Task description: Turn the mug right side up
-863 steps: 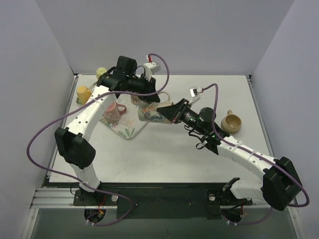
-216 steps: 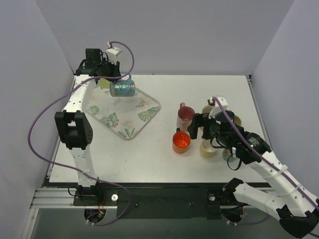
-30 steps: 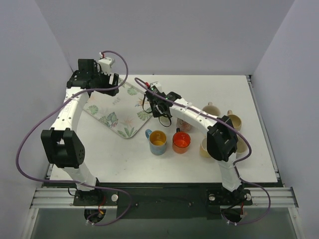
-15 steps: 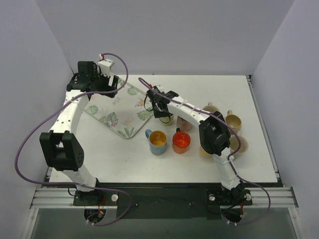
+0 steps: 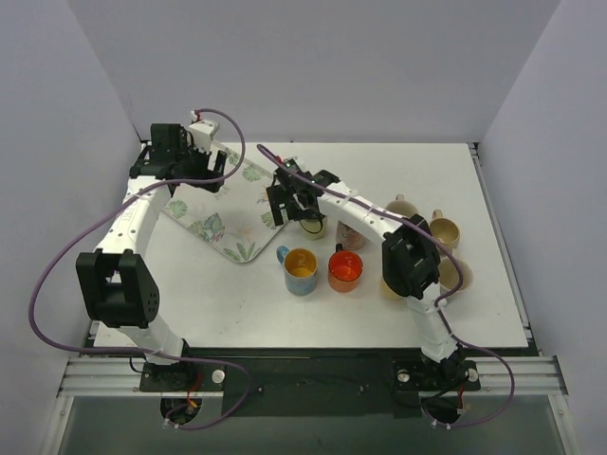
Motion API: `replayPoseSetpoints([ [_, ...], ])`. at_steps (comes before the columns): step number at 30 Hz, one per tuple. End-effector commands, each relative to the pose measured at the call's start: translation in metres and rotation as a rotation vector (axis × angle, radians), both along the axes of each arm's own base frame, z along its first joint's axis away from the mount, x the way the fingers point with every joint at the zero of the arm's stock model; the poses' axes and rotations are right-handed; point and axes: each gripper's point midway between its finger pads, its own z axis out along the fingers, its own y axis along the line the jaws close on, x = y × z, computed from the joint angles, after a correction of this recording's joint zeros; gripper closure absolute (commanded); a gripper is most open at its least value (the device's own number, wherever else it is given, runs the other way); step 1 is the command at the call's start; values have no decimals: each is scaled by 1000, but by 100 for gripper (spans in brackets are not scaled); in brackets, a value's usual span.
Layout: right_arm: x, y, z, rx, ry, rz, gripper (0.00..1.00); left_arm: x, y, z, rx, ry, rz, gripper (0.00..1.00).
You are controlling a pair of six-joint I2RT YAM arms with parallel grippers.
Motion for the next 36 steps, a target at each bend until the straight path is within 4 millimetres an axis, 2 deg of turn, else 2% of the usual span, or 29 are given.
replayPoseSetpoints([
  [1,-14,-3,123,110,-184,85,8,3,1,26,-34,-100,42,7],
  [2,-19,-8,127,96,-192,112,8,2,1,25,-42,-105,50,7],
  [3,-24,-15,154,124,-239,117,7,2,3,25,-51,-108,76,7],
  [4,-27,-26,152,100,-244,125,7,1,3,28,-56,-131,85,7],
  [5,-30,-37,179,127,-304,113,7,0,5,27,-66,-134,111,7],
  [6,-33,-53,173,110,-300,98,7,0,7,28,-71,-156,127,7],
  [9,-43,-101,186,124,-371,20,7,-4,11,29,-115,-192,198,7],
  [10,-36,-123,186,124,-383,-38,6,-7,13,30,-129,-213,215,7],
  [11,-45,-143,178,125,-378,-82,6,-12,15,21,-138,-203,246,7],
  [12,-39,-171,170,114,-373,-154,6,-12,16,31,-154,-249,253,7],
  [13,-46,-191,165,119,-384,-204,6,-15,20,24,-153,-264,278,7],
  [14,-45,-220,155,98,-385,-276,6,-19,21,33,-184,-303,307,7],
  [15,-50,-248,150,105,-418,-351,6,-23,23,22,-192,-313,319,7],
  [16,-59,-263,153,120,-452,-389,5,-26,26,27,-198,-350,334,7],
  [17,-63,-288,134,103,-437,-462,5,-28,27,18,-213,-356,356,7],
  [18,-69,-300,143,121,-481,-494,5,-31,32,16,-216,-368,394,7],
  [19,-76,-321,128,103,-470,-556,5,-34,35,4,-212,-371,410,7],
  [21,-88,-345,121,86,-506,-633,5,-43,43,0,-209,-428,450,7],
  [24,-100,-368,113,29,-564,-677,5,-56,55,-10,-213,-505,511,7],
  [26,-104,-378,109,6,-587,-698,5,-69,57,-31,-217,-525,515,7],
  [33,-99,-380,92,7,-661,-683,4,-83,54,-68,-249,-512,513,7],
  [36,-102,-382,87,4,-666,-694,4,-85,54,-73,-240,-504,517,7],
])
